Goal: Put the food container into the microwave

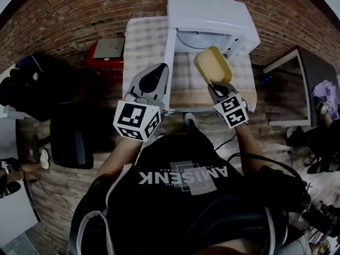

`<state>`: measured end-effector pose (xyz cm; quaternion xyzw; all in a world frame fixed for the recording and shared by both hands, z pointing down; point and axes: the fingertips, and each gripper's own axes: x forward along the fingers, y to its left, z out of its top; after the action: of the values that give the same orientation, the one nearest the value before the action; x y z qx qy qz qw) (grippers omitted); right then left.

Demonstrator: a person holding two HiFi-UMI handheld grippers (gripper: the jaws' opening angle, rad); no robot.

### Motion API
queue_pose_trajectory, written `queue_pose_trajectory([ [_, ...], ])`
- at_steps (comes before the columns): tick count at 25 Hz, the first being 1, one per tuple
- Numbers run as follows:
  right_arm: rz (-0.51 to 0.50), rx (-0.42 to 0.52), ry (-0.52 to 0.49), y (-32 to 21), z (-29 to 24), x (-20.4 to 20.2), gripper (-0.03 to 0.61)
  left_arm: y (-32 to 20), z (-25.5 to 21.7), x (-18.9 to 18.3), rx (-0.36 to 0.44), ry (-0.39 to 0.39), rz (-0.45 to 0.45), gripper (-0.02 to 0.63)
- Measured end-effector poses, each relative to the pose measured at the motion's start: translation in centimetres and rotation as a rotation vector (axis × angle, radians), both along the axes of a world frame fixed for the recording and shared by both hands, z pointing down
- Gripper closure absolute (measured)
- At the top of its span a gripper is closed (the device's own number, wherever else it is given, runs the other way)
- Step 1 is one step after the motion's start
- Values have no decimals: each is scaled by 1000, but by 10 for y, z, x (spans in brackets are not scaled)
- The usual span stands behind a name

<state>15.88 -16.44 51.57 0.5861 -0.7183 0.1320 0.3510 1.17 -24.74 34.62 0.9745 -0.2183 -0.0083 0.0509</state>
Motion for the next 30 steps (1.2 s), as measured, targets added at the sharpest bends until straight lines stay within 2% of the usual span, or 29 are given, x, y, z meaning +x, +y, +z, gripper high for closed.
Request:
queue_pose_trajectory([
  [9, -127, -58, -4, -47, 40, 30, 531, -20, 7, 20, -21, -34, -108, 601],
  [16, -190, -101, 4, -77, 65, 56, 531, -28, 8, 37, -24, -49, -174, 601],
  [21, -237, -140, -13, -98, 75, 56, 531, -36, 10, 35, -31, -66, -240, 601],
  [30, -321, -171, 38, -147, 101, 85, 531, -49, 14, 36, -27, -83, -383, 601],
])
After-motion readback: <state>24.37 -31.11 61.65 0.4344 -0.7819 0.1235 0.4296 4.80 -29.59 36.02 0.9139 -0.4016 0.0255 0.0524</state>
